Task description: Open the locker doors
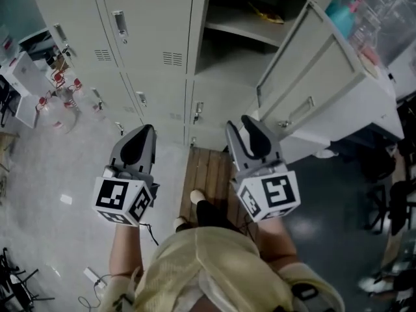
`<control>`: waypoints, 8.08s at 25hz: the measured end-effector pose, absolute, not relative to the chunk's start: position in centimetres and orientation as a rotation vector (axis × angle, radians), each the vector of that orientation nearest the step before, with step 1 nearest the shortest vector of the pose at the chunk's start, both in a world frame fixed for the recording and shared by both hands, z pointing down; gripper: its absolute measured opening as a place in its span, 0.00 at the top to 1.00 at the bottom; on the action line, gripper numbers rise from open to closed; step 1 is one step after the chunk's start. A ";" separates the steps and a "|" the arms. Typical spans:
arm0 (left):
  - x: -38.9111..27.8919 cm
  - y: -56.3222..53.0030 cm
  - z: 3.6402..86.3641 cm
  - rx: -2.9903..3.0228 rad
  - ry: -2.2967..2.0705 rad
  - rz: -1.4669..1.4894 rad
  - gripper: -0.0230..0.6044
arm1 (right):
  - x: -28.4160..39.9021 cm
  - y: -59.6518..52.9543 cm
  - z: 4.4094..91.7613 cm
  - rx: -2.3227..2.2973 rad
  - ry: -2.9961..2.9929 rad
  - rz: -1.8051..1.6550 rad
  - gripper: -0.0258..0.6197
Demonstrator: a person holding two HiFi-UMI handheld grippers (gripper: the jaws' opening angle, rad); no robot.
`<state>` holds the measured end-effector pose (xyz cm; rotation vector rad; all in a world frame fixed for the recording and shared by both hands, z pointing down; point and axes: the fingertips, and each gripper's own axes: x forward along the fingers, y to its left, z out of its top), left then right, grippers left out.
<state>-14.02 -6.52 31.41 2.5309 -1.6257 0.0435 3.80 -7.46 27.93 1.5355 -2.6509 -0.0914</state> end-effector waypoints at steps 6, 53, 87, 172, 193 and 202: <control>-16.7 -6.9 32.9 2.428 -1.703 0.043 0.97 | 0.2 -9.9 30.8 1.406 -2.694 -0.026 0.77; -20.2 -22.4 54.8 2.161 -1.750 0.178 0.97 | -2.6 -31.4 63.9 1.539 -2.349 0.376 0.77; -20.4 -22.1 56.8 2.204 -1.714 0.248 0.97 | -4.4 -34.4 70.9 1.538 -2.183 0.568 0.77; -9.4 -9.6 55.7 2.409 -1.391 0.301 0.97 | 16.5 -7.4 71.0 1.724 -1.822 0.732 0.77; -20.8 -4.4 53.2 2.218 -1.656 0.183 0.97 | 5.9 -9.4 62.5 1.608 -2.124 0.578 0.77; -26.2 -2.8 52.1 2.078 -1.785 0.103 0.97 | 0.5 -11.9 57.7 1.499 -2.272 0.500 0.77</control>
